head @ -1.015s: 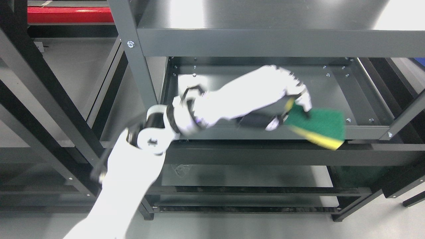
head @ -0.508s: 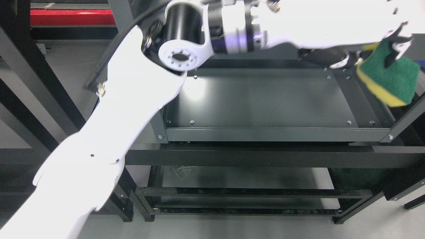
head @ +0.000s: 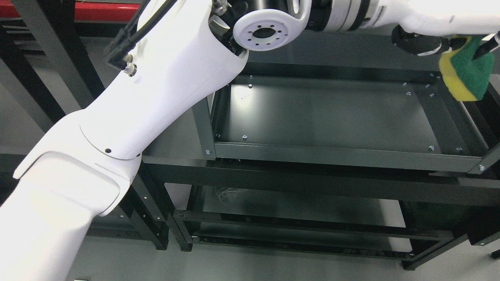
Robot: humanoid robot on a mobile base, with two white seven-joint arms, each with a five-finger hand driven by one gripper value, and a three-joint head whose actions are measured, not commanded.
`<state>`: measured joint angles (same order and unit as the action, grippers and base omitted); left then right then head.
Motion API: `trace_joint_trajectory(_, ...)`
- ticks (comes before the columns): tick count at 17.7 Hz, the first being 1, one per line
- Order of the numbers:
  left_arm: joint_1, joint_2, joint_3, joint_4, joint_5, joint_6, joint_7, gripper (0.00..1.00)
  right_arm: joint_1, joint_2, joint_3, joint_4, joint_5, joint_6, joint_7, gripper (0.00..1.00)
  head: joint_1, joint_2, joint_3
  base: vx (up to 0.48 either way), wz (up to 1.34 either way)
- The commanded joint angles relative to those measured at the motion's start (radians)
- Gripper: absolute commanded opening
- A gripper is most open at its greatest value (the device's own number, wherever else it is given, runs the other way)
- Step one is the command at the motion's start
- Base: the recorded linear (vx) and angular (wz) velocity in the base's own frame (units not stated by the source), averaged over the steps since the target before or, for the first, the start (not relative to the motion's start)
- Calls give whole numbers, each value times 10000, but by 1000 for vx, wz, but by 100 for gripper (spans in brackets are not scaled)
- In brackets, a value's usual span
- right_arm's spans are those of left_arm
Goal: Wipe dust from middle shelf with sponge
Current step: 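Extend the left arm to place the sponge onto the middle shelf surface, then wipe the sponge across the middle shelf toward and away from the robot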
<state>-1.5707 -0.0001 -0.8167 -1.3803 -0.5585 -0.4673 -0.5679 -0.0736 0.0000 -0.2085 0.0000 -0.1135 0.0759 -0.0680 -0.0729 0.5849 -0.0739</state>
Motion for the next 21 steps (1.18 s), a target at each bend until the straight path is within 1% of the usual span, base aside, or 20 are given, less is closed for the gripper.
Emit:
trace_joint_trajectory(1,-339,176,-1482,427,-289,-906,-134,0,-1,-175,14,-175,0,8,-57,100,0,0,0,0,92)
trace_joint_trajectory(2,-324,176,-1299,442,-305,-1199,-180,0,-1,-175,-1,-175,0,8,-57,100,0,0,0,16,0)
trace_joint_trajectory(4,-125,176,-672,427,-275,-1691,-821,0,-1,-175,-1,-175,0,8,-57,100,0,-1,0,18,0)
trace_joint_trajectory(6,288,176,202,381,-305,-2472,-1420,0,-1,-175,-1,-175,0,8,-57,100,0,0,0,18,0)
trace_joint_trajectory(7,579,176,798,320,-290,-2946,-1955,0,-1,-175,14,-175,0,8,-57,100,0,0,0,17,0)
trace_joint_trajectory(8,794,176,1290,259,-260,-3181,-2370,0,-1,-175,-1,-175,0,8,-57,100,0,-1,0,0,0)
trace_joint_trajectory(11,1515,230,3145,-170,-213,-3181,-3536,0,-1,-175,-1,-175,0,8,-57,100,0,0,0,0,0)
trace_joint_trajectory(13,1899,475,4265,-400,-168,-3181,-4014,0,-1,-175,-1,-175,0,8,-57,100,0,0,0,0,0)
trace_joint_trajectory(14,2068,811,4757,-523,-61,-3181,-4046,0,-1,-175,-1,-175,0,8,-57,100,0,0,0,0,0)
trace_joint_trajectory(15,2176,1300,5096,-646,320,-3181,-4047,0,-1,-175,-1,-175,0,8,-57,100,0,0,0,0,0)
trace_joint_trajectory(20,2605,3846,5774,-1443,2497,-3181,-4031,0,-1,-175,-1,-175,0,8,-57,100,0,0,0,0,0)
trace_joint_trajectory(21,2758,4504,5835,-1566,2973,-3181,-4031,0,-1,-175,-1,-175,0,8,-57,100,0,-1,0,0,0)
